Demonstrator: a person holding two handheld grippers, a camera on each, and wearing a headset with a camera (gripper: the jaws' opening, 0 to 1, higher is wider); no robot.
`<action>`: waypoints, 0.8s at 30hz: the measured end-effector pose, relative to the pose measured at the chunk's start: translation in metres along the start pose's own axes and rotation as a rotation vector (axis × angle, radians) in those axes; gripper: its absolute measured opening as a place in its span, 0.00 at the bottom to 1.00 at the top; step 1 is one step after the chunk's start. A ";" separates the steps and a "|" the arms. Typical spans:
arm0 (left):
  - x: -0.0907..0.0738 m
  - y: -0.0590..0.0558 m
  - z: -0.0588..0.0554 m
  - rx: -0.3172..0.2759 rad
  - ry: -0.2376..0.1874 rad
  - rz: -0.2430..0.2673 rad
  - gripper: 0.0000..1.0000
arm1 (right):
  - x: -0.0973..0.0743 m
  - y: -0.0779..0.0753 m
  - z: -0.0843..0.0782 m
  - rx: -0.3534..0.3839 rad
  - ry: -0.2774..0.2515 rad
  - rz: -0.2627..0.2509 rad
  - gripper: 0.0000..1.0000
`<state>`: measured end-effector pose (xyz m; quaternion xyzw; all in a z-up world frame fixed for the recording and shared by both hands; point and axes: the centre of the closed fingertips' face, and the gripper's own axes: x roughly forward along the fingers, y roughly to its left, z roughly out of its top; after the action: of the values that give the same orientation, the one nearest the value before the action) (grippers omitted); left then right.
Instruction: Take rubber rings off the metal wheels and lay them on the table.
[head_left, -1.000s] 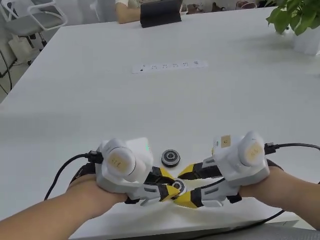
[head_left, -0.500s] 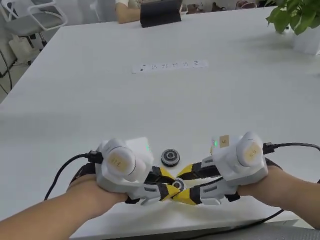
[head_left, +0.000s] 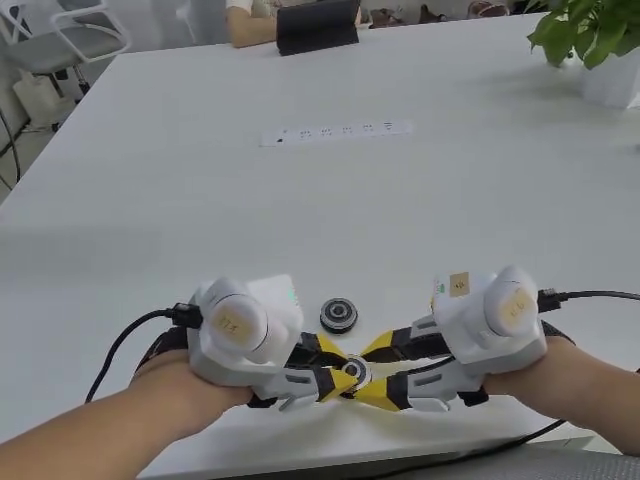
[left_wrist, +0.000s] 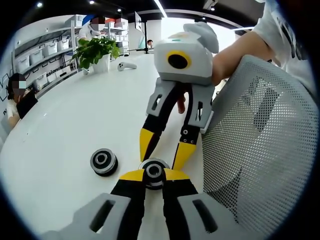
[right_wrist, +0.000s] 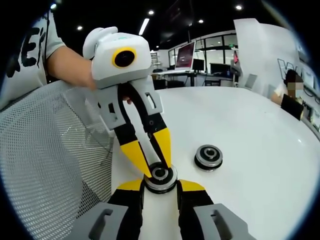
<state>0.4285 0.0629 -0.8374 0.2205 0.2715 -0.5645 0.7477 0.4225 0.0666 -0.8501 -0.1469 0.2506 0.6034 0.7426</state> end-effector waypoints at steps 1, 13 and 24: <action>0.000 0.000 0.000 0.000 0.000 0.000 0.07 | 0.000 0.000 0.000 0.000 0.000 -0.001 0.23; 0.000 0.000 0.000 -0.003 -0.001 0.003 0.07 | -0.004 0.000 -0.003 -0.036 0.024 -0.016 0.19; 0.000 0.000 0.000 -0.006 -0.003 0.004 0.07 | -0.005 0.000 -0.005 -0.021 0.032 -0.023 0.16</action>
<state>0.4288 0.0629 -0.8377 0.2179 0.2716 -0.5626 0.7499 0.4208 0.0594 -0.8516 -0.1674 0.2544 0.5949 0.7439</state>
